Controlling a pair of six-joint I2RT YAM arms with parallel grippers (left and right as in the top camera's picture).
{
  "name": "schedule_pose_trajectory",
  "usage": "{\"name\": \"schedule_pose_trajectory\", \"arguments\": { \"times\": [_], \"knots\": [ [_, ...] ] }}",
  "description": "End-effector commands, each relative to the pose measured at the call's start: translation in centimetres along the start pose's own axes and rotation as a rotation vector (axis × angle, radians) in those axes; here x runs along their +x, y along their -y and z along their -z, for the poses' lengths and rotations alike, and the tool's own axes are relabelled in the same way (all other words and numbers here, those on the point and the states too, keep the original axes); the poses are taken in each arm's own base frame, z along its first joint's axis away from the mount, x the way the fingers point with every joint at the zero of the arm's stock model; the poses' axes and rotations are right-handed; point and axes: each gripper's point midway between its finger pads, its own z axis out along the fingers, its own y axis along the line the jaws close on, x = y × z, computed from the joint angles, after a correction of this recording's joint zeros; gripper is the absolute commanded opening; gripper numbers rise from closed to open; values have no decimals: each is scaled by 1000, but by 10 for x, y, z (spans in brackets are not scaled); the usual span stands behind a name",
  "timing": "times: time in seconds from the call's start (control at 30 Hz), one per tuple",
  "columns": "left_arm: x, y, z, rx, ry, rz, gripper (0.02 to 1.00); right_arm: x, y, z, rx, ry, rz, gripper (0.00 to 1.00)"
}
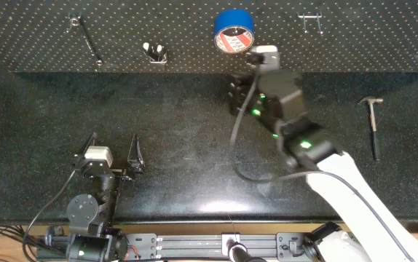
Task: Place Tools Onto Pegboard
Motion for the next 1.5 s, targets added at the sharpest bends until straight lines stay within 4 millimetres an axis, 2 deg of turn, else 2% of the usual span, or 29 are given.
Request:
{"name": "schedule_pose_trajectory", "arguments": {
  "times": [0.03,0.07,0.1,0.13,0.17,0.2,0.23,0.3,0.33,0.4,0.47,0.5,0.53,0.57,0.63,0.67,0.7,0.77,0.8,0.83,1.3,1.33,1.37,1.4,1.47,1.5],
  "knots": [
    [0,-1,0,-6,1,-10,993,38,151,103,463,-166,-103,822],
    [0,-1,0,-6,1,-10,993,45,185,128,576,-223,-28,847],
    [0,-1,0,-6,1,-10,993,56,212,144,638,-292,-21,884],
    [0,-1,0,-6,1,-10,993,68,235,148,674,-356,-89,886],
    [0,-1,0,-6,1,-10,996,77,245,138,608,-399,-198,888],
    [0,-1,0,-6,1,-10,993,98,271,130,611,-496,-326,893],
    [0,-1,0,-6,1,-10,993,113,294,132,660,-575,-392,904],
    [0,-1,0,-6,1,-10,993,129,332,147,816,-706,-415,908],
    [0,-1,0,-6,1,-10,993,129,339,149,839,-742,-394,908],
    [0,-1,0,-6,1,-10,996,129,346,145,774,-811,-232,912],
    [0,-1,0,-6,1,-10,993,132,349,143,604,-947,102,917],
    [0,-1,0,-6,1,-10,993,118,357,132,596,-888,177,917],
    [0,-1,0,-6,1,-10,993,111,350,113,506,-791,158,917],
    [0,-1,0,-6,1,-10,993,113,354,110,489,-783,152,917],
    [0,-1,0,-7,0,-10,993,112,378,102,508,-758,176,917],
    [0,-1,0,-6,1,-10,993,117,382,97,495,-761,163,917],
    [0,-1,0,-6,1,-10,993,125,387,98,508,-765,96,919],
    [0,-1,0,-6,1,-10,993,128,394,106,543,-745,10,917],
    [0,-1,0,-6,1,-10,993,129,394,108,537,-739,-4,917],
    [0,-1,0,-6,1,-10,993,128,388,101,480,-701,-26,917],
    [0,-1,0,-7,0,-10,993,149,395,92,458,-760,-58,917],
    [0,-1,0,-6,0,-10,993,149,395,92,457,-760,-58,888],
    [0,-1,0,-6,1,-10,993,149,394,92,456,-762,-60,746],
    [0,-1,0,-7,0,-10,993,149,394,92,456,-762,-61,492],
    [0,-1,0,-6,1,-10,993,149,394,92,456,-762,-61,351],
    [0,-1,0,-6,1,-10,993,149,394,92,456,-762,-61,336]
  ]
}}
